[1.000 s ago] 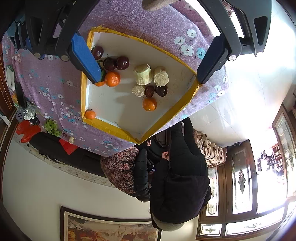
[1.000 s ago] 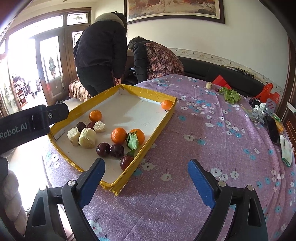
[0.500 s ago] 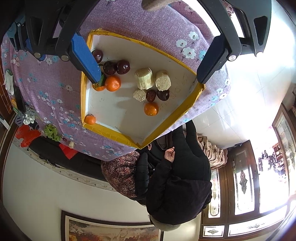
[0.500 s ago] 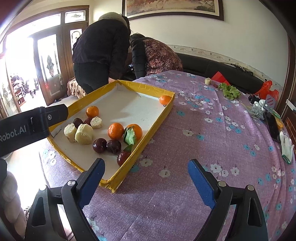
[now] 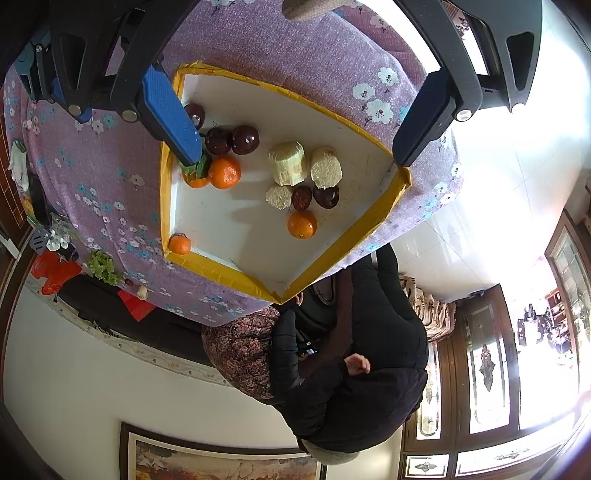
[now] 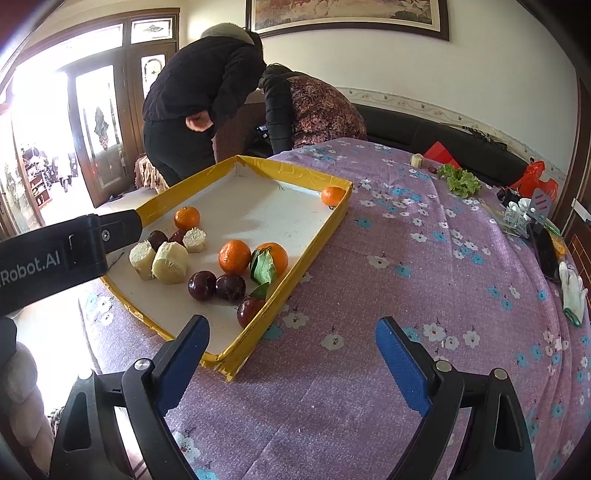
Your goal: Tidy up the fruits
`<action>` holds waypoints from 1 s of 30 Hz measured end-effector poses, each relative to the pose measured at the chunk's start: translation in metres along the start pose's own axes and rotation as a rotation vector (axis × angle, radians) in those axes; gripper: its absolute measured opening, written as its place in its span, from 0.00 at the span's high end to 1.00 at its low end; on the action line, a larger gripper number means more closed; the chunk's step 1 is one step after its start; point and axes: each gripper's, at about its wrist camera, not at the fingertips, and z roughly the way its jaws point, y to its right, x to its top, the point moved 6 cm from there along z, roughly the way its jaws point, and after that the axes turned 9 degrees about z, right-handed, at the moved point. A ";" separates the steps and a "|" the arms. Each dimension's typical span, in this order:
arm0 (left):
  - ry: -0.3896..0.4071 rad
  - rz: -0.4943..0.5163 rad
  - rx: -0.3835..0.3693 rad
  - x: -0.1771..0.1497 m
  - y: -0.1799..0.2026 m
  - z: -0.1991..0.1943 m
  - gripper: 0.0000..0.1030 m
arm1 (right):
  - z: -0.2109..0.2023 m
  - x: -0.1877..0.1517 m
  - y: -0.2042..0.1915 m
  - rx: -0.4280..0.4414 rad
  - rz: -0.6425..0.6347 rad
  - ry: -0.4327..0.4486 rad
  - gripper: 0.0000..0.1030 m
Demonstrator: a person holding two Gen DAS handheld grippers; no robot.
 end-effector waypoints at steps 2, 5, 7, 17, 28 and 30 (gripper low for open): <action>-0.002 0.001 0.000 0.000 0.000 0.000 0.00 | 0.000 0.000 0.000 -0.001 0.001 0.000 0.08; -0.006 0.003 -0.002 -0.001 0.001 0.001 0.00 | 0.002 -0.001 0.000 -0.007 0.001 -0.004 0.08; -0.006 0.003 -0.001 -0.001 0.001 0.001 0.00 | 0.003 -0.001 0.000 -0.011 0.002 -0.009 0.08; -0.019 0.001 -0.006 -0.004 0.001 0.005 0.00 | 0.004 -0.002 0.005 -0.021 0.015 -0.016 0.08; -0.037 0.001 -0.024 -0.007 0.003 0.007 0.00 | 0.007 -0.002 0.009 -0.039 0.028 -0.032 0.08; -0.037 0.002 -0.024 -0.007 0.003 0.007 0.00 | 0.008 -0.002 0.008 -0.040 0.029 -0.034 0.08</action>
